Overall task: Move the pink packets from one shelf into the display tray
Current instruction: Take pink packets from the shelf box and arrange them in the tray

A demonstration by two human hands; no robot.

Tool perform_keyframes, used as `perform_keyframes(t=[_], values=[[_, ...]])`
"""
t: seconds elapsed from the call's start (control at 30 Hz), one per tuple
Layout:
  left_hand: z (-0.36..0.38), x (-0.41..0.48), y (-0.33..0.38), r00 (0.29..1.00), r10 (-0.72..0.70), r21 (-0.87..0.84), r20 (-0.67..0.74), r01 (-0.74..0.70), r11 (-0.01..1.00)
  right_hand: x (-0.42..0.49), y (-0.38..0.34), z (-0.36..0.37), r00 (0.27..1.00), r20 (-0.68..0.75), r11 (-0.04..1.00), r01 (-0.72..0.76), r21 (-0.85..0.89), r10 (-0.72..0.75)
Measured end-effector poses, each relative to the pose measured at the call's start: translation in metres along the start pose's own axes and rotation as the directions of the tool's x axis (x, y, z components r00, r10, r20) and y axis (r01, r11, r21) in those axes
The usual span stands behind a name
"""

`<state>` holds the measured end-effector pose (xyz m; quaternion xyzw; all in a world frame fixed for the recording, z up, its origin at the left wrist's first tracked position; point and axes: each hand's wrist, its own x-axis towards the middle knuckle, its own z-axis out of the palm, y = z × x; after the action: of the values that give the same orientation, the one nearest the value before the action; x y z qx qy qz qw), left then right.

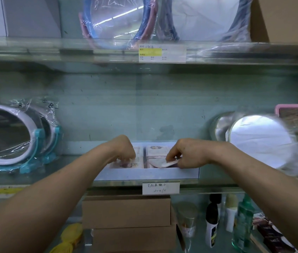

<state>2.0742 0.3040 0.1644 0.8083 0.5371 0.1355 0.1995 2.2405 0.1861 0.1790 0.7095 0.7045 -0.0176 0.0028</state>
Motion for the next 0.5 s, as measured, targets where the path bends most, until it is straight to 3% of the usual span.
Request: perform_keyframes(t=[0.13, 0.5], values=[[-0.002, -0.004, 0.001, 0.996, 0.032, 0.112, 0.078, -0.041, 0.993, 0.005, -0.005, -0.001, 0.997, 0.068, 0.999, -0.035, -0.017, 0.036], [-0.002, -0.001, 0.005, 0.982, 0.057, 0.195, 0.178, -0.092, 0.976, 0.025, -0.008, 0.000, 0.994, 0.101, 0.996, -0.059, 0.073, 0.051]])
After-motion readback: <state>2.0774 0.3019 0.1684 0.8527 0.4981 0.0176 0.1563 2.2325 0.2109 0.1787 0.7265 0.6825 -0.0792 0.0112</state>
